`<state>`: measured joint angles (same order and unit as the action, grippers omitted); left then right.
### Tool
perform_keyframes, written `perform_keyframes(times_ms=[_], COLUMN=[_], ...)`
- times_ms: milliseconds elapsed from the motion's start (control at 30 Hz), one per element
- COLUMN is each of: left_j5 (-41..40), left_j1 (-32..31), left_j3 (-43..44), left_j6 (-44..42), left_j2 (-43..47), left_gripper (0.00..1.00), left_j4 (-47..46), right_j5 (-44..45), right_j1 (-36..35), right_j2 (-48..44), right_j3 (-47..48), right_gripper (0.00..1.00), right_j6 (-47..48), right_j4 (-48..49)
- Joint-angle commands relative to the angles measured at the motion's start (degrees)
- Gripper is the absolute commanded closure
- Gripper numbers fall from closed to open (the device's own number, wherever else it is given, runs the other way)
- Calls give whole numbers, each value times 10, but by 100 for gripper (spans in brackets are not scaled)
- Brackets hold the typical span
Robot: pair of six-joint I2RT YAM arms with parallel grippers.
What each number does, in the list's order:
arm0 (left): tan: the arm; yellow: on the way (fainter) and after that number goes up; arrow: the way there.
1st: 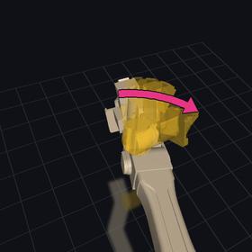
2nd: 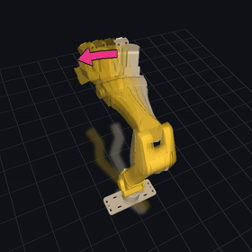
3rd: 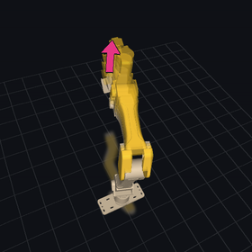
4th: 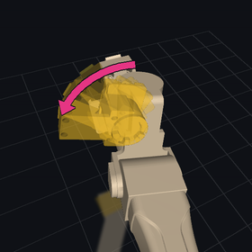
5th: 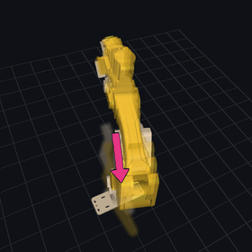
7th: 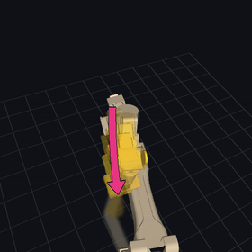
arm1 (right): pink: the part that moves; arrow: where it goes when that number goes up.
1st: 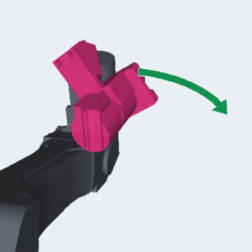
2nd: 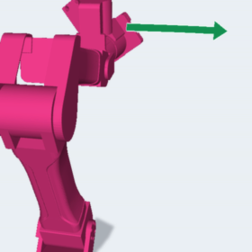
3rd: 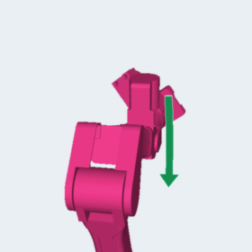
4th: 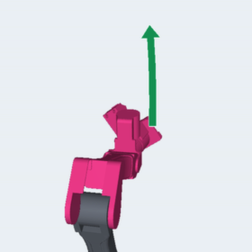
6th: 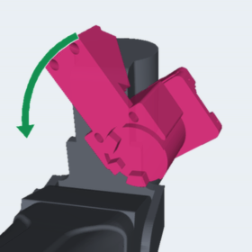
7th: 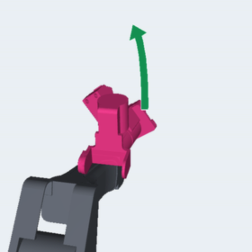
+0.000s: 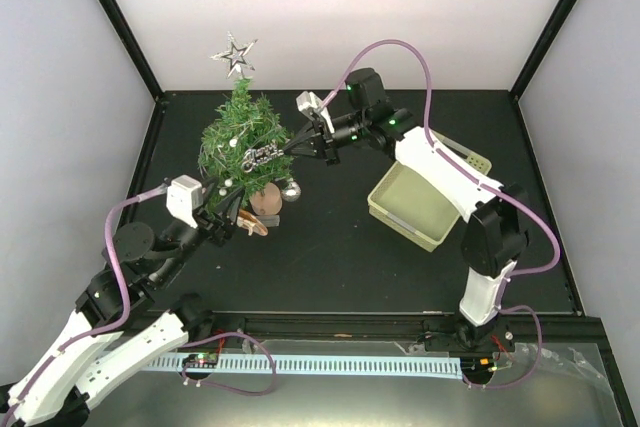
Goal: Decorate the small christmas tree
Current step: Place the decoration item on the Christmas tree.
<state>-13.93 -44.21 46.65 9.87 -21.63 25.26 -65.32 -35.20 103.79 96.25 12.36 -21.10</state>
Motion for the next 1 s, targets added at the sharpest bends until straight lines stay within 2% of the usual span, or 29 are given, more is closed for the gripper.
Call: perform_keyframes(times_ms=[0,633,967], left_j5=[-10,16,26], left_j1=[4,4,4], left_j3=[-4,-11,-10], left_j6=[-15,-21,-18], left_j2=[4,-5,-11], left_gripper=[39,41,41], left_j4=[5,-2,-4], right_j5=[-27,-10,-4], right_j1=[4,12,15], right_j2=[18,66,71], right_j3=[32,98,102], right_gripper=[99,99,99], right_j6=[16,83,83], right_j4=[-27,-144,-147])
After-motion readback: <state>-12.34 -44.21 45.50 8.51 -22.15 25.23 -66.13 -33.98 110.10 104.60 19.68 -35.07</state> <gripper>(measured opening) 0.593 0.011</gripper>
